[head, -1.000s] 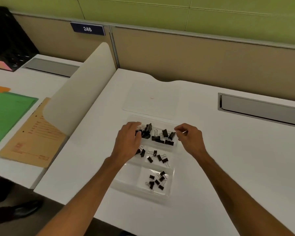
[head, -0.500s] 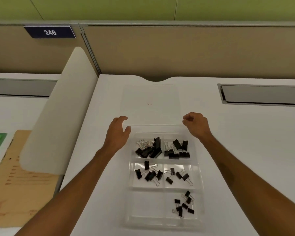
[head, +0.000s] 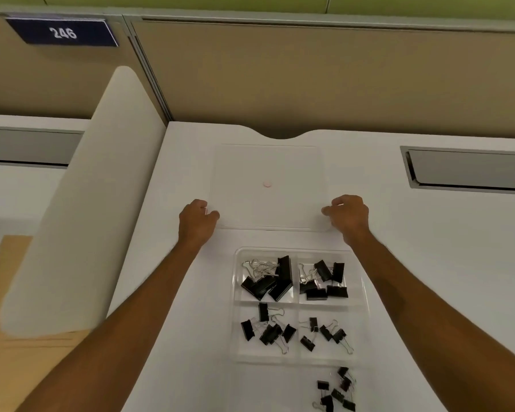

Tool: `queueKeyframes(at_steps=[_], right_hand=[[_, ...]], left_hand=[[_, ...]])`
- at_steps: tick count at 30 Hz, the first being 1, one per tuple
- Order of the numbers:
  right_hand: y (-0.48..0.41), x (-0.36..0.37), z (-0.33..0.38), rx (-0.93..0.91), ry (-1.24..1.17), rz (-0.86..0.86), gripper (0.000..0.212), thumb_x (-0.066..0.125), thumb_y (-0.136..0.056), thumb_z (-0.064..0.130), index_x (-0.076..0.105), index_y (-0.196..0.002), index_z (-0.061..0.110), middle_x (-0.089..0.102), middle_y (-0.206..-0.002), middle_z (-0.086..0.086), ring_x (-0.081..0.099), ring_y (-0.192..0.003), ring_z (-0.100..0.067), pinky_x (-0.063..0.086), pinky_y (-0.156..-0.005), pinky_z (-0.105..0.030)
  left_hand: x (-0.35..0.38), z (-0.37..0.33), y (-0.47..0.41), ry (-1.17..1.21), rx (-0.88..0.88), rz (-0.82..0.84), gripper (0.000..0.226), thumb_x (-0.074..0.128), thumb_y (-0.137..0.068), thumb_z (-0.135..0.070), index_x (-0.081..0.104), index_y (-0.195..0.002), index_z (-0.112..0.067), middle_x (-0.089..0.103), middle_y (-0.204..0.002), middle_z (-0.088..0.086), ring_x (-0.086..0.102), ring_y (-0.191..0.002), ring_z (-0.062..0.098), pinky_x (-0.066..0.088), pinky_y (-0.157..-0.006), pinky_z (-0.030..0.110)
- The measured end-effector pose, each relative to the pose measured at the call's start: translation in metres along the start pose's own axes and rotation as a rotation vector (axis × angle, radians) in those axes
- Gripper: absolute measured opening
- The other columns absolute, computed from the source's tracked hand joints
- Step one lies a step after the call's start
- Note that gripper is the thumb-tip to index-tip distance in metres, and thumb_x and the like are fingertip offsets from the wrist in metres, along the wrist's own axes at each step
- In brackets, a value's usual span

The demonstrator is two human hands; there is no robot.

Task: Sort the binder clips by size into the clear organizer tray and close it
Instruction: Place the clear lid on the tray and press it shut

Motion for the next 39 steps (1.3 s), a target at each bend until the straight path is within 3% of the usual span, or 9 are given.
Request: queueKeyframes(at_steps=[3, 5, 8, 11, 16, 21, 27, 34, 39], right_hand=[[-0.005, 0.0, 0.001, 0.038, -0.064, 0.006, 0.024, 0.077, -0.073, -0.001, 0.058, -0.068, 0.014, 0.061, -0.076, -0.006, 0.056, -0.068, -0.021, 0.046, -0.06, -0.025], [-0.006, -0.002, 0.001, 0.094, -0.098, 0.028, 0.027, 0.078, -0.075, 0.001, 0.057, -0.062, 0.012, 0.055, -0.065, -0.002, 0.051, -0.06, -0.017, 0.041, -0.054, -0.023], [-0.001, -0.01, -0.003, 0.134, -0.167, 0.04, 0.011, 0.079, -0.076, 0.004, 0.068, -0.074, 0.007, 0.064, -0.074, -0.005, 0.053, -0.061, -0.014, 0.042, -0.056, -0.024], [0.012, -0.021, -0.009, 0.067, -0.222, 0.062, 0.013, 0.079, -0.077, 0.0, 0.072, -0.076, 0.011, 0.072, -0.09, -0.005, 0.059, -0.07, -0.01, 0.043, -0.061, -0.021], [0.04, -0.043, -0.003, -0.033, -0.228, 0.061, 0.017, 0.078, -0.078, 0.002, 0.074, -0.094, 0.006, 0.071, -0.088, -0.008, 0.058, -0.069, -0.016, 0.044, -0.058, -0.024], [0.07, -0.064, 0.005, -0.075, -0.274, 0.088, 0.02, 0.074, -0.082, 0.0, 0.073, -0.102, 0.003, 0.071, -0.09, -0.012, 0.062, -0.076, -0.021, 0.052, -0.064, -0.027], [0.12, -0.087, 0.019, -0.095, -0.445, 0.137, 0.015, 0.067, -0.091, 0.012, 0.07, -0.102, 0.003, 0.07, -0.105, -0.018, 0.066, -0.086, -0.025, 0.057, -0.072, -0.033], [0.183, -0.122, 0.036, -0.025, -0.954, 0.549, 0.045, 0.06, -0.098, 0.03, 0.058, -0.121, -0.009, 0.066, -0.115, -0.026, 0.07, -0.102, -0.04, 0.061, -0.084, -0.043], [0.211, -0.147, 0.024, 0.066, -1.128, 0.737, 0.062, 0.056, -0.098, 0.041, 0.049, -0.128, -0.013, 0.06, -0.125, -0.035, 0.064, -0.11, -0.048, 0.058, -0.088, -0.051]], left_hand=[[-0.002, 0.002, -0.004, 0.131, -0.104, -0.002, 0.038, 0.067, -0.084, -0.01, 0.059, -0.121, -0.008, 0.061, -0.114, 0.007, 0.06, -0.105, 0.023, 0.044, -0.085, 0.026], [-0.005, 0.005, -0.005, 0.206, -0.129, 0.019, 0.027, 0.066, -0.08, -0.001, 0.065, -0.104, -0.013, 0.062, -0.102, 0.006, 0.059, -0.09, 0.022, 0.047, -0.08, 0.028], [-0.011, 0.009, -0.001, 0.361, -0.179, 0.076, 0.036, 0.068, -0.075, 0.009, 0.067, -0.107, -0.006, 0.069, -0.104, 0.015, 0.067, -0.083, 0.027, 0.055, -0.082, 0.034], [-0.022, 0.003, 0.016, 0.508, -0.165, 0.127, 0.034, 0.064, -0.08, 0.014, 0.062, -0.111, 0.001, 0.068, -0.097, 0.02, 0.068, -0.07, 0.025, 0.056, -0.073, 0.028], [-0.046, -0.018, 0.056, 0.639, -0.082, 0.163, 0.037, 0.063, -0.078, 0.019, 0.057, -0.104, -0.007, 0.068, -0.105, 0.025, 0.07, -0.082, 0.033, 0.059, -0.077, 0.035], [-0.068, -0.038, 0.101, 0.696, 0.073, 0.123, 0.036, 0.05, -0.081, 0.024, 0.053, -0.103, -0.005, 0.072, -0.092, 0.024, 0.074, -0.078, 0.033, 0.06, -0.074, 0.035], [-0.084, -0.041, 0.155, 0.66, 0.273, -0.065, 0.034, 0.051, -0.083, 0.022, 0.058, -0.095, -0.009, 0.074, -0.085, 0.018, 0.074, -0.079, 0.031, 0.061, -0.076, 0.041], [-0.076, -0.038, 0.225, 0.35, 0.529, -0.379, 0.033, 0.05, -0.082, 0.016, 0.058, -0.094, -0.013, 0.075, -0.085, -0.003, 0.072, -0.085, 0.012, 0.059, -0.08, 0.036], [-0.065, -0.021, 0.269, -0.106, 0.879, -0.624, 0.034, 0.058, -0.082, 0.017, 0.059, -0.099, -0.012, 0.068, -0.074, 0.001, 0.065, -0.061, 0.018, 0.054, -0.051, 0.037]])
Point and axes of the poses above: each hand's wrist, its own y-axis away from the middle knuckle, its own x-axis out of the palm, z = x × y, the point moved 1 cm from there along -y, towards the middle knuckle
